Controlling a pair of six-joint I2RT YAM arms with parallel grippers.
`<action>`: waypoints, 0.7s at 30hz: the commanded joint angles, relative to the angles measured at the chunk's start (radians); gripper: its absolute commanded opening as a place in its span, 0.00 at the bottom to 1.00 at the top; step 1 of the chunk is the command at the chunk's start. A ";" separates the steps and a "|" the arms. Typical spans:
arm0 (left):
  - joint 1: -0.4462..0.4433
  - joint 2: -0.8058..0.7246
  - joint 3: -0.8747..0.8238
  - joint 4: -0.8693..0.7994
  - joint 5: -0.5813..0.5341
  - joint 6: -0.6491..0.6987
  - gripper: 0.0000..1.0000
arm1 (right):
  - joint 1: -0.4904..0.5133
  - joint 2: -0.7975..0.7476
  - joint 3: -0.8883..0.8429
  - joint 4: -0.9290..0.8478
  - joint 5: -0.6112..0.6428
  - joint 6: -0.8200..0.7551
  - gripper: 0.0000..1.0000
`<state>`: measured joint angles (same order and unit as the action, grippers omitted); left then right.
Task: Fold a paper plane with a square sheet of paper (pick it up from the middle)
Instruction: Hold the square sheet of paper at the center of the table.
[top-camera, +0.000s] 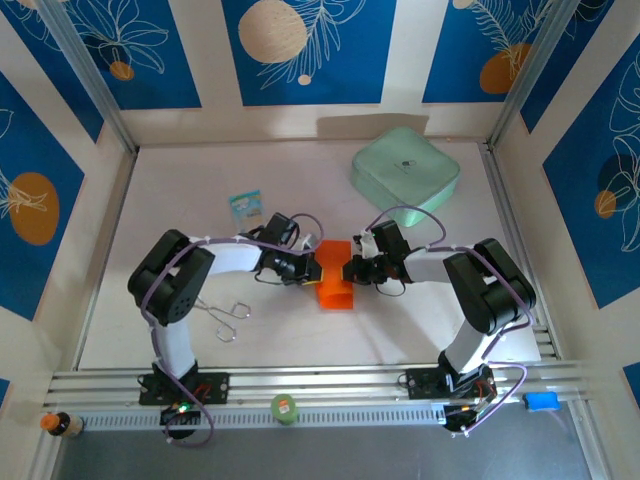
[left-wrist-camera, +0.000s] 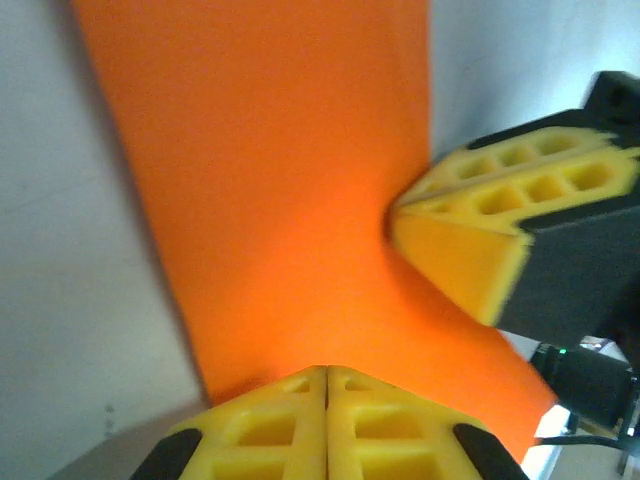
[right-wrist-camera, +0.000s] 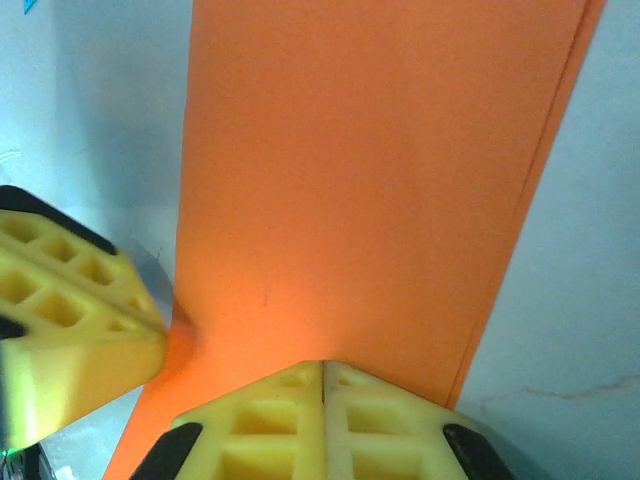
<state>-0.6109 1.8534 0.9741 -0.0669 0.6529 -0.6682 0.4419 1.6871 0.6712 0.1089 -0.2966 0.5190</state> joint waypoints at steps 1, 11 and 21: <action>0.001 -0.024 0.012 0.034 0.074 -0.069 0.09 | -0.008 0.033 -0.041 -0.080 0.110 -0.030 0.00; -0.012 0.015 -0.058 0.099 0.115 -0.093 0.09 | -0.008 0.034 -0.042 -0.080 0.111 -0.030 0.00; -0.013 0.042 -0.115 -0.023 -0.037 0.039 0.06 | -0.006 0.037 -0.042 -0.078 0.117 -0.028 0.00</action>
<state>-0.6182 1.8694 0.8825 0.0059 0.7048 -0.7002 0.4419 1.6871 0.6708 0.1131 -0.2905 0.5190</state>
